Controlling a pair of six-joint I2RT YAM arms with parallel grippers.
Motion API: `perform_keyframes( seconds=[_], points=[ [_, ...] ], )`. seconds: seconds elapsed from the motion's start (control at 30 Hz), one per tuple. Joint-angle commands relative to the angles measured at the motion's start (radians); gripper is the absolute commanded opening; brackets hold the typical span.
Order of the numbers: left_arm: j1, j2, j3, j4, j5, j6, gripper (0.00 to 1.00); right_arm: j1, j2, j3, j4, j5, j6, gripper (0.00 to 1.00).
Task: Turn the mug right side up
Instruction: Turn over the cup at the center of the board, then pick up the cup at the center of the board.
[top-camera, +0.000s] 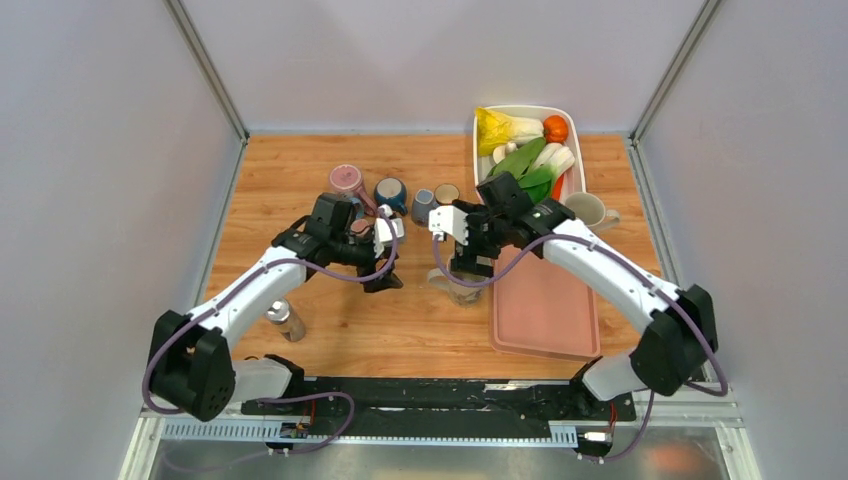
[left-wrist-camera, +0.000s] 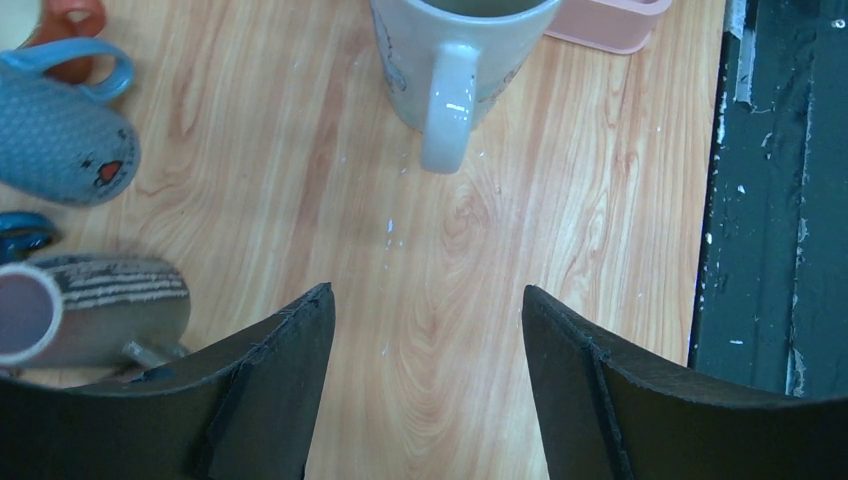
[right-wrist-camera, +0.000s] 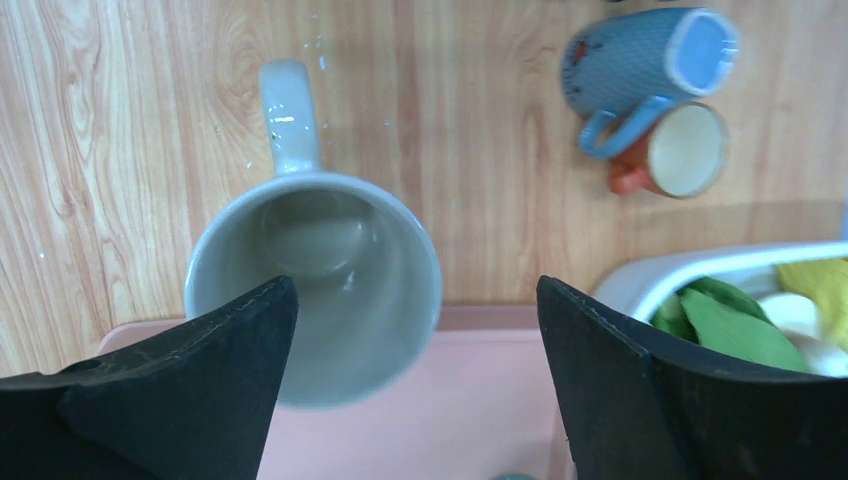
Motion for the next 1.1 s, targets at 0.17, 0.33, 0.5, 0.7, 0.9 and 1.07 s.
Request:
perform_keyframes(
  seconds=[0.17,0.33,0.5,0.7,0.9,1.07],
  points=[
    [-0.095,0.249,0.211,-0.077,0.069,0.192,0.74,-0.153,-0.214,0.029,0.049,-0.058,0.172,1.00],
    [-0.150,0.372,0.305,-0.092,0.076,0.220,0.71,-0.250,-0.234,0.031,0.110,-0.028,0.268,1.00],
    [-0.200,0.466,0.402,-0.152,0.066,0.267,0.67,-0.324,-0.249,0.032,0.183,0.075,0.392,1.00],
    [-0.256,0.522,0.421,-0.160,0.011,0.286,0.62,-0.358,-0.254,0.050,0.189,0.068,0.400,1.00],
    [-0.283,0.553,0.414,-0.143,-0.054,0.304,0.54,-0.360,-0.284,0.036,0.196,0.050,0.419,1.00],
    [-0.296,0.559,0.397,-0.107,-0.076,0.299,0.37,-0.369,-0.312,0.011,0.196,0.048,0.423,1.00]
  ],
)
